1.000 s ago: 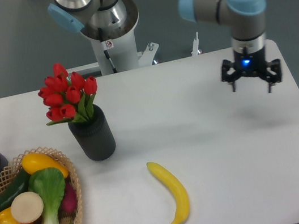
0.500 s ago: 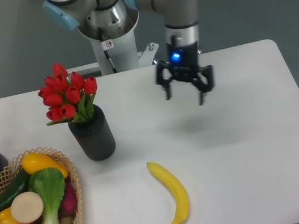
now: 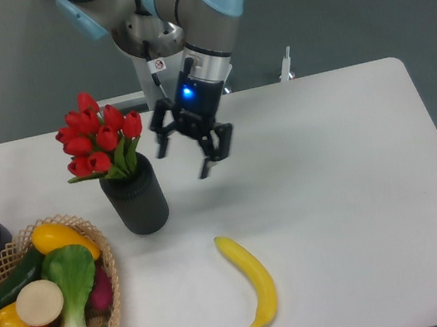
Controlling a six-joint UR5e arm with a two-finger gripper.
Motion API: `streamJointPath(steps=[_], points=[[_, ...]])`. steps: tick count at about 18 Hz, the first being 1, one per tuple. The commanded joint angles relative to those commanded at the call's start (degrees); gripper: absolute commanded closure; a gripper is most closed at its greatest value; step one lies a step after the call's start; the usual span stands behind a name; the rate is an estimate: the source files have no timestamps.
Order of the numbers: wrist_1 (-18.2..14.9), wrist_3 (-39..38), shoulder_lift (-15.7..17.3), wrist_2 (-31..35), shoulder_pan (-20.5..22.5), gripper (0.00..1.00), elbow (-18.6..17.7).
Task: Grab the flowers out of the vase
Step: 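Lower the gripper around the tulip stems above the vase rim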
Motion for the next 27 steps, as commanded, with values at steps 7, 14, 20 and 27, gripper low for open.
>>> streamJointPath(steps=[7, 14, 20, 27], points=[[-0.09, 0.09, 1.05, -0.01, -0.61, 0.00, -1.66], [-0.17, 2.11, 2.28, 0.08, -0.26, 0.00, -2.37], [-3.24, 2.11, 5.97, 0.78, 0.61, 0.00, -3.77], [-11.85, 2.11, 10.01, 5.43, 0.70, 0.00, -4.39]])
